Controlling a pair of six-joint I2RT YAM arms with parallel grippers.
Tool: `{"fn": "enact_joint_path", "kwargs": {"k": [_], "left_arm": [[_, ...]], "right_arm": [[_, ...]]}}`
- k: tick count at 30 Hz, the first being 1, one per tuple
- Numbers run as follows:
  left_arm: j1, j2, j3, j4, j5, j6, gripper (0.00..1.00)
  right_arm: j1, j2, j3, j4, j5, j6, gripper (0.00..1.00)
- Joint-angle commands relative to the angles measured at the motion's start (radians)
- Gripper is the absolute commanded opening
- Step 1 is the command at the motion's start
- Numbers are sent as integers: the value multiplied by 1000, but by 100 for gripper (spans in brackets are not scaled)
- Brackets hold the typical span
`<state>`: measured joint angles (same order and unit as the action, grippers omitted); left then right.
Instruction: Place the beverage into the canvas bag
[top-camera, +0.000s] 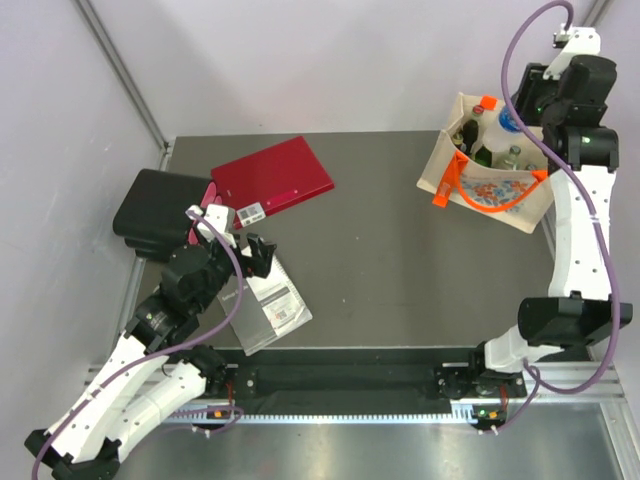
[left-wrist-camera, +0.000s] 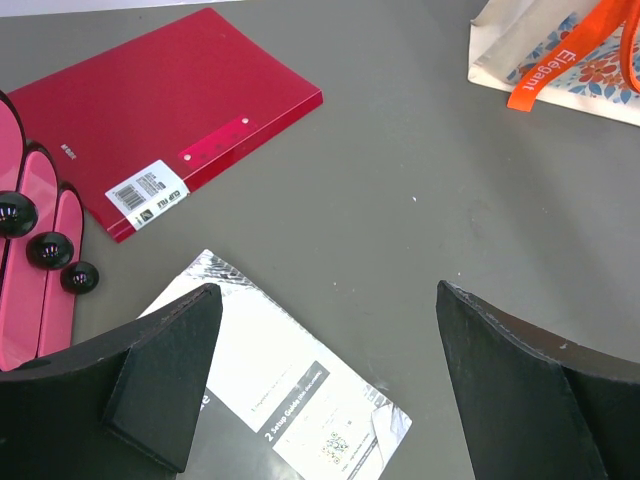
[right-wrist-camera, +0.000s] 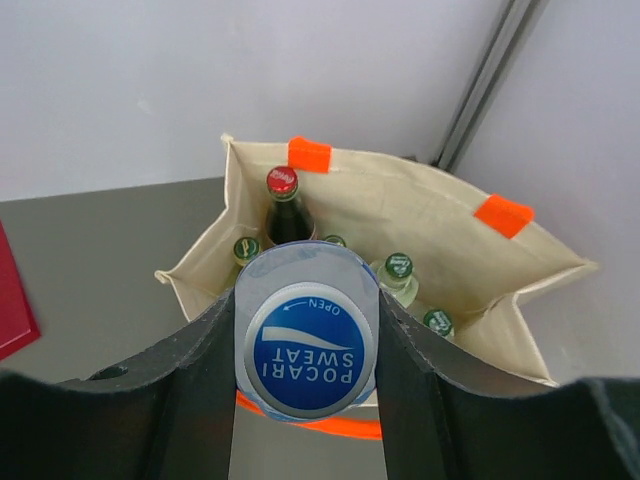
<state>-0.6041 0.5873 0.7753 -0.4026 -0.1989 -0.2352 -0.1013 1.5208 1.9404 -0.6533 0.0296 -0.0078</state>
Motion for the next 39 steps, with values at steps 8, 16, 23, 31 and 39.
{"fn": "enact_joint_path", "kwargs": {"k": [8,16,23,31,39], "left_arm": [[-3,-4,-5,64,10,10,92],[-5,-7,-5,62,9,10,92],[-5,-10,-7,62,4,10,92],[-3,-12,-5,61,-2,10,92],[-5,-7,-5,61,6,10,93]], "right_arm": [[-44,13,-106,259,-36,16,0],[-55,47,-170,265,-66,15,0],[-60,35,-308,443,-96,15,0],[-63,90,-317,429,-76,-8,0],[-69,119,-391,455,-76,0,0]]}}
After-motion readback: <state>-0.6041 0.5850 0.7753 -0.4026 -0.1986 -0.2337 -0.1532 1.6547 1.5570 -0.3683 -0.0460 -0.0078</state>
